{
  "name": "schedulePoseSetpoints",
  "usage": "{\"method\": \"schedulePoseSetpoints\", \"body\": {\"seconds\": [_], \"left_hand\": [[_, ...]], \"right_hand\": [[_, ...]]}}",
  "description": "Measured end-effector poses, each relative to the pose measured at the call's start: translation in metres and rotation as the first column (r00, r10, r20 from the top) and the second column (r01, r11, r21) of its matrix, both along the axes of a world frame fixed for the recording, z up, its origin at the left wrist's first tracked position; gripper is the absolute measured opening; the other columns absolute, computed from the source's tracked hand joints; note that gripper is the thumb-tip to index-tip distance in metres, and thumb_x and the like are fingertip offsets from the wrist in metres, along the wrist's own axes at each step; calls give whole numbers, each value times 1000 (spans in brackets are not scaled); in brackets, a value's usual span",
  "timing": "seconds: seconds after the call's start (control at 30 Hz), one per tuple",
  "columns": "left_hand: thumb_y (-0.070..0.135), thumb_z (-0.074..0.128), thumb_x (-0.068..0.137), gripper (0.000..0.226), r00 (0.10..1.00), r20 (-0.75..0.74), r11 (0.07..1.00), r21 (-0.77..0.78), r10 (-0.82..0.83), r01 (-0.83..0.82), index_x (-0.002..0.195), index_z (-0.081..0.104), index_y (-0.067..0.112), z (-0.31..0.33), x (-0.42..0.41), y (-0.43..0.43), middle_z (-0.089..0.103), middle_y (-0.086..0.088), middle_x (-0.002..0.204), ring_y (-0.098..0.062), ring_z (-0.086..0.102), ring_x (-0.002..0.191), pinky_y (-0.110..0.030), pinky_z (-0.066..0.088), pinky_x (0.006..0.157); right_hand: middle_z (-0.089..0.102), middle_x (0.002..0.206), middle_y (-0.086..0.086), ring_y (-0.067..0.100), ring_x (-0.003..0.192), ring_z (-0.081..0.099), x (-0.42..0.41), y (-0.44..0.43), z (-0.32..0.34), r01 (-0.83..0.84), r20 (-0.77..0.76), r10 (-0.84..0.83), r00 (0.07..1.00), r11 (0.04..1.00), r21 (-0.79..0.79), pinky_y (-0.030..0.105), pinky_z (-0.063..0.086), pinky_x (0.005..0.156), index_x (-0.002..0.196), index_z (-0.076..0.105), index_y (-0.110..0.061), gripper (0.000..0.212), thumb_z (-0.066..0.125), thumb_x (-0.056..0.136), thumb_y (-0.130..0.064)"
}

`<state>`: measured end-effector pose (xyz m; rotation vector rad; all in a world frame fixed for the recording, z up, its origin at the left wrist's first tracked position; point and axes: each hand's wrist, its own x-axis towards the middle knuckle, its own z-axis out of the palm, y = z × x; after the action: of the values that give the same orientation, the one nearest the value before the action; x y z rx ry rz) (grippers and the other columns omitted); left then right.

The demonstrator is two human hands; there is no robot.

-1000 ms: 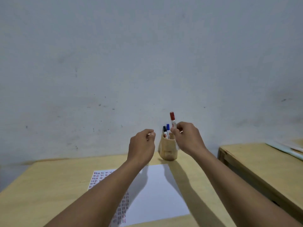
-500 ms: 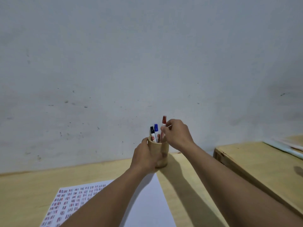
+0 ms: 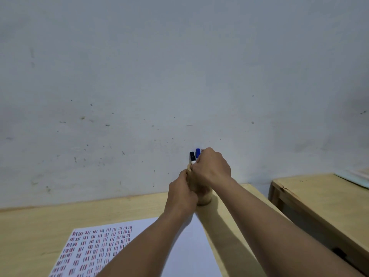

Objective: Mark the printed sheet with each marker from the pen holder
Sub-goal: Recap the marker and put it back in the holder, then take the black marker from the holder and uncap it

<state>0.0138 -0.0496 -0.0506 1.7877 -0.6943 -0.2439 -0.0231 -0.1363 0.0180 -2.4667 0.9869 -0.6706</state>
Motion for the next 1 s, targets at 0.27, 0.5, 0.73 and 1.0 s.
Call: {"method": "schedulePoseSetpoints", "body": {"seconds": [0.27, 0.5, 0.73, 1.0], "left_hand": [[-6, 57, 81, 52, 1000, -26, 1000, -28, -6, 5, 121, 62, 28, -3, 0, -1, 70, 7, 107, -12, 67, 96, -9, 46, 60], [-8, 58, 79, 55, 1000, -27, 1000, -20, 4, -5, 123, 61, 25, -3, -2, 0, 70, 6, 106, -11, 66, 93, -9, 44, 58], [-10, 52, 87, 47, 999, -18, 999, 12, 35, -35, 125, 56, 18, 6, -13, 0, 58, 6, 103, 1, 50, 76, -1, 41, 48], [4, 69, 86, 74, 992, 54, 987, 111, 114, -119, 151, 36, 14, 33, -24, 29, 49, -9, 150, -26, 52, 132, -35, 47, 104]], "right_hand": [[58, 88, 2, 27, 80, 57, 0, -4, 3, 43, -87, -50, 995, 996, -84, 32, 41, 66, 89, 50, -18, 15, 63, 90, -24], [60, 89, 1, 26, 81, 60, -2, -5, 0, 43, -58, -46, 997, 998, -51, 32, 43, 66, 94, 51, -18, 15, 62, 89, -27], [61, 70, -4, 19, 63, 58, -26, 5, 9, -16, 274, 18, 962, 1000, -8, 28, 39, 53, 76, 61, -15, 16, 62, 84, -29], [63, 81, -10, 19, 79, 67, -56, 30, 55, -191, 528, 150, 836, 981, 24, 39, 58, 71, 96, 58, -16, 11, 59, 91, -26]]}}
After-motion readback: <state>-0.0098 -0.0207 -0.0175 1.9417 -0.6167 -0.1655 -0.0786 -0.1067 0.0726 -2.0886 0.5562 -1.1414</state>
